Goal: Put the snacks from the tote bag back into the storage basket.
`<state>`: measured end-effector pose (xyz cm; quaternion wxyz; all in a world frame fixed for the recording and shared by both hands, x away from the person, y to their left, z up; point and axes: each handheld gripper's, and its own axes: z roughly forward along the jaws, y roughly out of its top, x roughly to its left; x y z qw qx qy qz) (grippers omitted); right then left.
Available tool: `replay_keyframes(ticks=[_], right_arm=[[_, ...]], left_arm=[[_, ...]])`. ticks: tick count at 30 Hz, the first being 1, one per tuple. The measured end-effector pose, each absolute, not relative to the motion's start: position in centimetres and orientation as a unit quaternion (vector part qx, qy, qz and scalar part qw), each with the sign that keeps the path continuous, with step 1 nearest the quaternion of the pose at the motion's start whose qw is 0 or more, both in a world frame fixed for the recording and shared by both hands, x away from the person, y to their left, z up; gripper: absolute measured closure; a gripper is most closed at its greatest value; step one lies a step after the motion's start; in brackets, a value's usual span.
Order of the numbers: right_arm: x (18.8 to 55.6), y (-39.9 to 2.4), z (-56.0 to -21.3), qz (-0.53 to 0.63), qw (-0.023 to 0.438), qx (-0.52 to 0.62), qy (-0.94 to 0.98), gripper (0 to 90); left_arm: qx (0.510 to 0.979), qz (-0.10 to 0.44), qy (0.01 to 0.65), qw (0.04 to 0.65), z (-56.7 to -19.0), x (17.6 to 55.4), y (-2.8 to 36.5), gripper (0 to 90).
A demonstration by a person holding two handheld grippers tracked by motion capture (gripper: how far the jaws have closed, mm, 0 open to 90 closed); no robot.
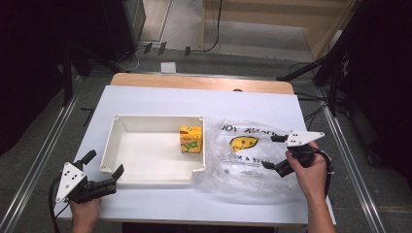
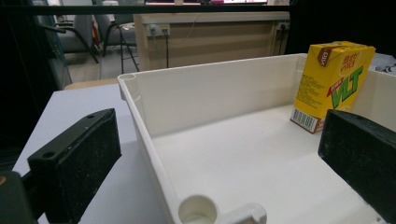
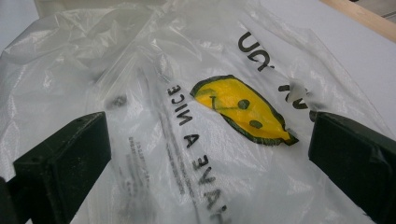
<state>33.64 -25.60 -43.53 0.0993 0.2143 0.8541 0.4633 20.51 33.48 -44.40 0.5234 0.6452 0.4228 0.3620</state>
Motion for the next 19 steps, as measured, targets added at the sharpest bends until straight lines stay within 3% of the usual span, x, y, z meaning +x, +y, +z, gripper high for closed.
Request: replay_keyframes(ticks=[19], right_arm=[[31.0,-29.8,-44.9,0.482,0.112,0.247,0.833,0.0]], left_arm=[[0.645,0.36,0.422,0.526,-44.4,20.5,33.6,0.0]])
